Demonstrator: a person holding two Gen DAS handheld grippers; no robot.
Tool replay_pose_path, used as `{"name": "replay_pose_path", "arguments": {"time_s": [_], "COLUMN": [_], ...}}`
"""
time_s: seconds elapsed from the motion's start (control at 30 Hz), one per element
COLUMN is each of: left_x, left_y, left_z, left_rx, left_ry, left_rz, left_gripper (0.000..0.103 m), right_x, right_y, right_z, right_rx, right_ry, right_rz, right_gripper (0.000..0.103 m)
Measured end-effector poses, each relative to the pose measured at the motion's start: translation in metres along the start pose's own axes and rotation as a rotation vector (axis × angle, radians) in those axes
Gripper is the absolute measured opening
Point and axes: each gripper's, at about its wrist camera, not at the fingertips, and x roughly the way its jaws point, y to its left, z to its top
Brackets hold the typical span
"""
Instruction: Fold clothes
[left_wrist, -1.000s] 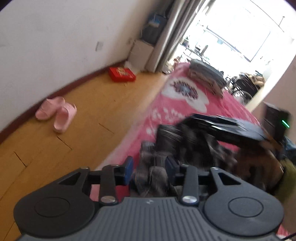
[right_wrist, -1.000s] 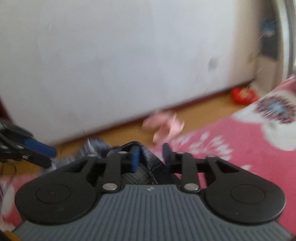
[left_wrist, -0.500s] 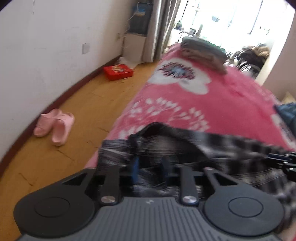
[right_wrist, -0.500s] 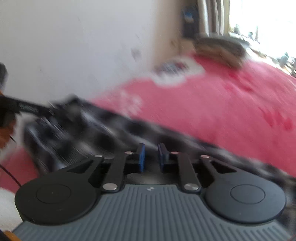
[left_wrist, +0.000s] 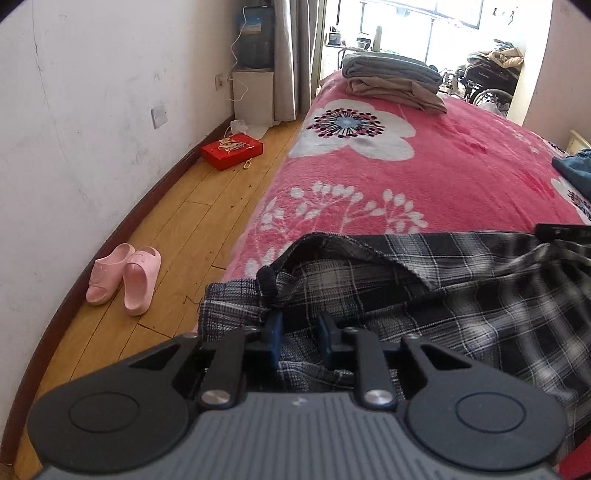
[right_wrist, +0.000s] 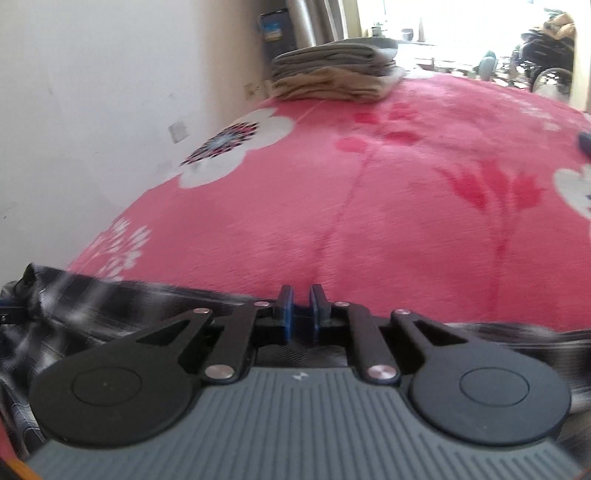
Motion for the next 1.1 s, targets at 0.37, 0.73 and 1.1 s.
{"name": "replay_pose_path", "arguments": {"time_s": [0.37, 0.73, 1.1], "left_x": [0.003, -0.019, -0.056], "left_y": [-0.011, -0.040, -0.124], "left_z": [0.006, 0.028, 0.057], "left_rx": [0.030, 0.033, 0.036], "left_ry": [0.024, -0.007, -0.122], "left_rz": [0.048, 0.179, 0.167], "left_gripper": [0.026, 0.046, 0.046], "right_x": [0.022, -0.094, -0.260], "right_y": [-0.014, -0.084, -0.250], "right_z": [-0.006, -0.005, -0.098], "right_rx": [0.187, 0.415, 0.688], "right_ry": [0.051, -0.126, -0.176], "right_rz": [0.083, 0.053, -0.334], "right_gripper": [0.007, 0.022, 0.025]}}
